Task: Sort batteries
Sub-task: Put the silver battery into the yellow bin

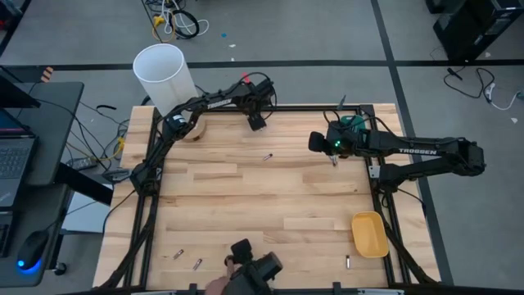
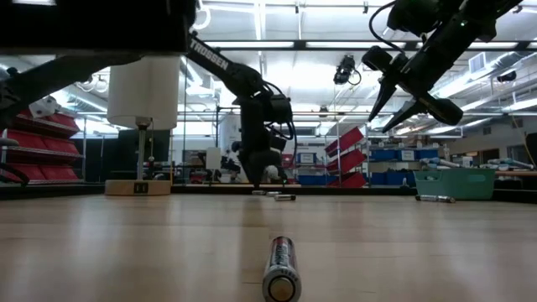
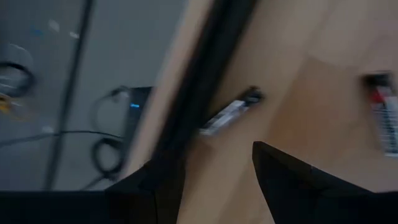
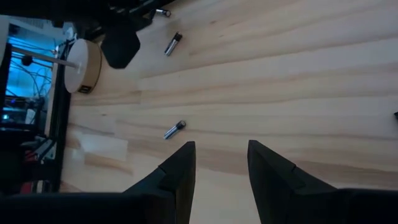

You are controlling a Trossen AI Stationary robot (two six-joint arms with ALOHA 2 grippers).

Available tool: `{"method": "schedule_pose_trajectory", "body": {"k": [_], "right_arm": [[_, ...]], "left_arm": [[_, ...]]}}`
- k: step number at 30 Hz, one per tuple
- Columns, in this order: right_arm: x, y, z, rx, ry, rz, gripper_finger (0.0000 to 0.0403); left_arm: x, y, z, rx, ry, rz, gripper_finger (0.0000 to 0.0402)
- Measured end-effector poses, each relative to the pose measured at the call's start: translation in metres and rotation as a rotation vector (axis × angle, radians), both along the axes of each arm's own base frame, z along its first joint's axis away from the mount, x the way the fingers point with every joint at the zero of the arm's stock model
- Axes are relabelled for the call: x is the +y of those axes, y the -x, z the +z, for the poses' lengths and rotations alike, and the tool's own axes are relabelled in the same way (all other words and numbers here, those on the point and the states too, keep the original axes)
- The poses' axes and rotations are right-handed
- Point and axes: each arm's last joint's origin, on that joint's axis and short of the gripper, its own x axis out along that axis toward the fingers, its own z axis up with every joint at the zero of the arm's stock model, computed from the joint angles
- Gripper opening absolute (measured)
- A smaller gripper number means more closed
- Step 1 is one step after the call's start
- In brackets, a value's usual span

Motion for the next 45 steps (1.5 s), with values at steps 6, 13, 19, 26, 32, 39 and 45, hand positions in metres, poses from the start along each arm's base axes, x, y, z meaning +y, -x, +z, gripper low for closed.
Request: {"method": "schedule_pose_trajectory", "body": {"k": [6, 13, 19, 26, 32, 39, 45], "right_arm": [[0.000, 0.000, 0.000, -0.013, -0.021, -0.020, 0.0132], [0.000, 0.000, 0.000, -0.032, -0.051, -0.043, 0.0132], [0.001, -0.001, 0.000, -0.051, -0.095, -0.043, 0.0132], [0.001, -0.001, 0.000, -0.068, -0.131, -0.055, 0.0132], [0.001, -0.001, 0.000, -0.082, -0.151, -0.078, 0.0132], [0.002, -0.004, 0.002, -0.130, -0.177, -0.080, 0.0132], [0.002, -0.005, 0.004, -0.162, -0.185, -0.092, 0.0132]], "left_arm": [[0.005, -0.003, 0.004, 0.050, -0.092, -0.110, 0.0202], [0.006, -0.007, 0.005, 0.015, -0.082, -0.182, 0.0202], [0.009, -0.005, -0.003, 0.015, -0.051, -0.198, 0.0202], [0.005, -0.001, -0.007, 0.042, 0.034, -0.226, 0.0202], [0.005, -0.003, -0.007, 0.003, 0.054, -0.242, 0.0202], [0.007, -0.006, -0.009, -0.011, 0.038, -0.246, 0.0202], [0.013, -0.002, -0.016, -0.053, 0.096, -0.264, 0.0202]]}}
